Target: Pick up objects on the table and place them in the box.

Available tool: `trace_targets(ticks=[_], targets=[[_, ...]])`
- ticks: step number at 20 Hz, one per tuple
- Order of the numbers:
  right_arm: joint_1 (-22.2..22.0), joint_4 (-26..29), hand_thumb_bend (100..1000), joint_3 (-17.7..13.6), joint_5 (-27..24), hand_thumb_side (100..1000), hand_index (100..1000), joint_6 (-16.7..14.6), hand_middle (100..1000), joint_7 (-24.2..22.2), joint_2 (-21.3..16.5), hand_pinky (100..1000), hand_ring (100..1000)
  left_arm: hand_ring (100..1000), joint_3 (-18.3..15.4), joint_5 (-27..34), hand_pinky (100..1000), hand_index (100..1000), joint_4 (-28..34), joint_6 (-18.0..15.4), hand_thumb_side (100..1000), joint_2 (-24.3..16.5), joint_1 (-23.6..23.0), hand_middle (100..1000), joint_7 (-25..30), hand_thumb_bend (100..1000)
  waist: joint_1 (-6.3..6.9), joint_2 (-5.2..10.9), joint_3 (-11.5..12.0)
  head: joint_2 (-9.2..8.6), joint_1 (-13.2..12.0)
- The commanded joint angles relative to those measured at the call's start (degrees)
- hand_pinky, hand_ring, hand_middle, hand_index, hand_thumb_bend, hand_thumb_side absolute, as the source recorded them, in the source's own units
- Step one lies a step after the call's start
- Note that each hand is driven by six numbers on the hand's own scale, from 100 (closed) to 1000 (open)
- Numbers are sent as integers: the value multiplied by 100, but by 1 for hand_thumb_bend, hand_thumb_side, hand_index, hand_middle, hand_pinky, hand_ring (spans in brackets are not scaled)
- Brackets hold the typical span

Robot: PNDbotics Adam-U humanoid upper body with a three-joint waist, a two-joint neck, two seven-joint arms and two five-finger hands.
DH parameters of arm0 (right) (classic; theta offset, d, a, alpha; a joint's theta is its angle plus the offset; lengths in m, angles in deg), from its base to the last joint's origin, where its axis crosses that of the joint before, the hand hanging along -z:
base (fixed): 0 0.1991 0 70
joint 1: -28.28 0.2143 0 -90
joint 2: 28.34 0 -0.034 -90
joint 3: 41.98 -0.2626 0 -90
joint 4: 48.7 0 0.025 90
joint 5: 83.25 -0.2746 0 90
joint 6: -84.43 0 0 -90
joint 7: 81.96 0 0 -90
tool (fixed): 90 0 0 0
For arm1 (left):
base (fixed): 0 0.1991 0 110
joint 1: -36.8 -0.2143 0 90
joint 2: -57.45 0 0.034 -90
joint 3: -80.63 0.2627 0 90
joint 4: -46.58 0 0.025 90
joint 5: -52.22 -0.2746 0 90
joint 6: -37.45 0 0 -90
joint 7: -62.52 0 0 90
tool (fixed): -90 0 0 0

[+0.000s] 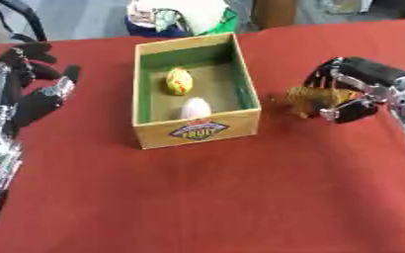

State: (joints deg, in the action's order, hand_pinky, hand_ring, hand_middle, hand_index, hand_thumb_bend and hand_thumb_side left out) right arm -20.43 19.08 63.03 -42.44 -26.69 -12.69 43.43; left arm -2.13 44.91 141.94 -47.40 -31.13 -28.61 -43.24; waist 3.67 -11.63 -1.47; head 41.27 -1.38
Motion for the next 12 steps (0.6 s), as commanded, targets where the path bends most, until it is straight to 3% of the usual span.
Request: trace_targets(ticks=[1, 3, 5, 8, 12], targets=[[21, -66, 100, -37, 169, 100, 604, 53, 486, -52, -103, 434, 499, 526, -57, -18, 633, 739, 49, -4, 222, -45, 39, 567, 0, 472, -24, 81, -7, 0, -6], [22, -69, 100, -28, 227, 100, 662, 75, 552, -57, -94, 481, 547, 525, -53, -17, 635, 739, 48, -5, 222, -42, 39, 566, 2, 472, -26, 83, -7, -7, -2], [21, -96, 100, -16, 306, 100, 689, 103, 562, -127, -79, 497, 566, 525, -52, -15, 635, 739, 48, -5, 222, -36, 38, 567, 4, 461, -27, 84, -3, -8, -3], [16, -157, 100, 5, 407, 100, 702, 140, 570, -364, -46, 489, 537, 525, -51, -15, 638, 739, 52, -5, 222, -34, 39, 567, 2, 456, -28, 84, 4, -14, -1], [-1, -182, 100, -6, 436, 100, 683, 159, 541, -519, -13, 405, 456, 525, -48, -10, 640, 740, 54, -3, 223, -30, 37, 568, 1, 448, -27, 79, -4, -22, -4]])
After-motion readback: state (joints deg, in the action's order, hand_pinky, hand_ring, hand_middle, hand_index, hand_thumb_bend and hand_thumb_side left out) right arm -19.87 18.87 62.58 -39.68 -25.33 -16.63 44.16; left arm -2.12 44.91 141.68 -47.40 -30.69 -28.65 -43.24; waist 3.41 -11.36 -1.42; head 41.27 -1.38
